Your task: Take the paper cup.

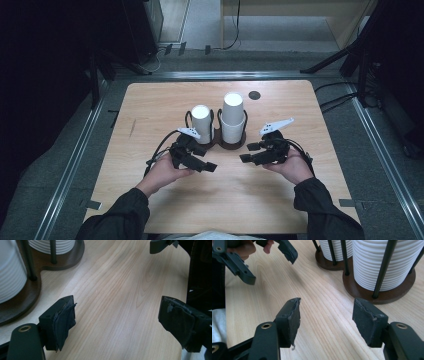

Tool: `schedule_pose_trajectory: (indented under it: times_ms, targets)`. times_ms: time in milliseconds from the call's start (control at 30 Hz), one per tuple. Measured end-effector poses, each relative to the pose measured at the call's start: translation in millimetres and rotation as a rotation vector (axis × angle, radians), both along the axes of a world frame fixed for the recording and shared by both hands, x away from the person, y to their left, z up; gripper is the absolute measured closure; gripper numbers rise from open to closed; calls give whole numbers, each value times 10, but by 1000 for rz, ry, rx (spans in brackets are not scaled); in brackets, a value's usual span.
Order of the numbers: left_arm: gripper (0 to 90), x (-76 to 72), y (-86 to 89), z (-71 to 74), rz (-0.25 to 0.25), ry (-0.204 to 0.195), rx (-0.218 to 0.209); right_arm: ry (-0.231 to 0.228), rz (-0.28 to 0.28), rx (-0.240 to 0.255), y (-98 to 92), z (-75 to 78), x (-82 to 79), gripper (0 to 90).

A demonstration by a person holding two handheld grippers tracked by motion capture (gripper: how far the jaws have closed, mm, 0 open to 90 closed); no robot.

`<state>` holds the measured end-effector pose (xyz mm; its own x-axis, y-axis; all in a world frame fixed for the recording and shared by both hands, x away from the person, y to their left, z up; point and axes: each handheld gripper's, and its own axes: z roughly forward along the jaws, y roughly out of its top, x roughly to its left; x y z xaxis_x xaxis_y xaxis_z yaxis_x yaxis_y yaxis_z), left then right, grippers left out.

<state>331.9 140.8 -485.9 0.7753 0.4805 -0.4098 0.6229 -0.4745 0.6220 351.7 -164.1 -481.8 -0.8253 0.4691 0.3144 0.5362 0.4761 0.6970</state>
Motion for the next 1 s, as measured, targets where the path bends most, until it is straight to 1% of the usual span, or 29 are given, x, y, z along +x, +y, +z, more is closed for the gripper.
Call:
schedule_pose_trajectory:
  times_ms: [33, 67, 100, 167, 200, 233, 267, 300, 333, 400, 433, 467, 500, 567, 633, 700, 767, 867, 933, 967, 1000]
  targets:
    - [138, -4, 8, 7, 5, -12, -1, 22, -4, -7, -1, 8, 14, 396]
    - [148, -4, 8, 7, 5, -12, -1, 22, -4, -7, -1, 8, 14, 396]
    - [148, -13, 6, 12, 6, -28, 11, 20, 3, -14, -5, 9, 19, 406]
    - [163, -17, 2, 13, 6, -34, 18, 1, 11, -46, -7, 10, 11, 407]
    - [163, -22, 0, 14, 16, -43, 18, -1, 19, -51, -12, 6, 3, 408]
    - [163, -20, -1, 13, 17, -33, 13, 3, 21, -46, -11, 6, -1, 411]
    - [164, -20, -1, 13, 17, -33, 13, 3, 21, -46, -11, 6, -1, 411]
    - [164, -17, -2, 14, 12, -11, -1, 12, 27, -37, -10, 9, -4, 413]
    - [171, -20, 0, 20, 7, -9, -9, 15, 28, -31, -6, 17, -8, 414]
    - [231, -32, 0, 30, 9, -26, 4, 2, 29, -35, -4, 27, -13, 411]
    - [230, -27, 5, 31, 11, -22, 3, -8, 32, -46, -8, 22, -16, 405]
    - [230, -27, 5, 31, 11, -22, 3, -8, 32, -46, -8, 22, -16, 405]
    - [230, -25, 11, 34, 13, -29, 6, -12, 34, -50, -10, 15, -14, 399]
    - [230, -19, 18, 35, 21, -45, 21, -5, 34, -65, -17, 2, -20, 393]
    - [231, -5, 28, 33, 22, -35, 15, -8, 33, -77, -23, -6, -30, 384]
    - [233, -4, 29, 38, 24, -42, 16, -10, 31, -80, -27, -7, -32, 383]
    - [236, 1, 32, 46, 15, -36, 8, -10, 22, -82, -39, -7, -33, 380]
    - [236, 9, 41, 41, 22, -28, 3, -4, 29, -76, -45, -12, -28, 380]
    - [236, 20, 49, 35, 27, -25, 4, 2, 31, -71, -44, -6, -30, 379]
    - [236, 24, 52, 33, 33, -28, 12, -8, 37, -82, -37, 10, -34, 379]
    - [236, 24, 52, 33, 33, -28, 12, -8, 37, -82, -37, 10, -34, 379]
